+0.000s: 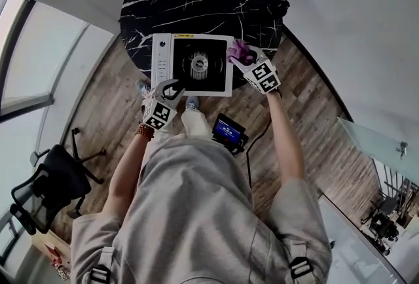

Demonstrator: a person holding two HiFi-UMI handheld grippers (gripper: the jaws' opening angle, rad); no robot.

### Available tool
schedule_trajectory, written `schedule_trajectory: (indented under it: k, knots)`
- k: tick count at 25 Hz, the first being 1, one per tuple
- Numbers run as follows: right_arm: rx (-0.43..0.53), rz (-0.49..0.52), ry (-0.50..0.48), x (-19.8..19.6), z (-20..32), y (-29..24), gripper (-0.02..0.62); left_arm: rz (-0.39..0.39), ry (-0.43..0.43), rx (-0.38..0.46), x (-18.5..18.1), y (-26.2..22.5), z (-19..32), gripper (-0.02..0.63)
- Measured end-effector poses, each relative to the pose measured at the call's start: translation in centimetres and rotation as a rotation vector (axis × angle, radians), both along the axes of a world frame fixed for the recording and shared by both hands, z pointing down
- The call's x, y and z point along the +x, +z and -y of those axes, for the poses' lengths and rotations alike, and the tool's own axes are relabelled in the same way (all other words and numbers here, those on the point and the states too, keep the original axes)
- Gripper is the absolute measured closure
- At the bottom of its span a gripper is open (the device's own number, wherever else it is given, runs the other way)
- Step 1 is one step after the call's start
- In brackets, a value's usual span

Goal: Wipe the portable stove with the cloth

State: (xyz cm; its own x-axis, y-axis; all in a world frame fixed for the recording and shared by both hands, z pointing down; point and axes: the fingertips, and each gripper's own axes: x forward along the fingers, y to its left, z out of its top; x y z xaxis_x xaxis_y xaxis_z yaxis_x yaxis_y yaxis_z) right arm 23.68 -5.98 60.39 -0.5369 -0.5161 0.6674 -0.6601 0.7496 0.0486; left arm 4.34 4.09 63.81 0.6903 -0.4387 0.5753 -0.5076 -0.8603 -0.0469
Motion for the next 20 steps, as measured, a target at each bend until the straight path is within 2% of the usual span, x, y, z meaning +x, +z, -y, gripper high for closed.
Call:
schedule_trajectory:
  k: [5,13,20]
  knots:
    - [-0.054,-0.057,-0.021,-0.3,1.0,2.3,0.403,0.011,0.006,-0.037,1.5,2.0,0.8,0.506]
    - [-0.160,-0.175,-0.027,-0.3,2.7,5.5,0.403,0.020,0.031,-0.062,1.9,2.7,0.7,0.522]
    - [-0.217,-0.186,-0.025,-0.6,3.8,6.4,0.402,0.038,0.024,-0.075,2.0,2.9,0.9,0.532]
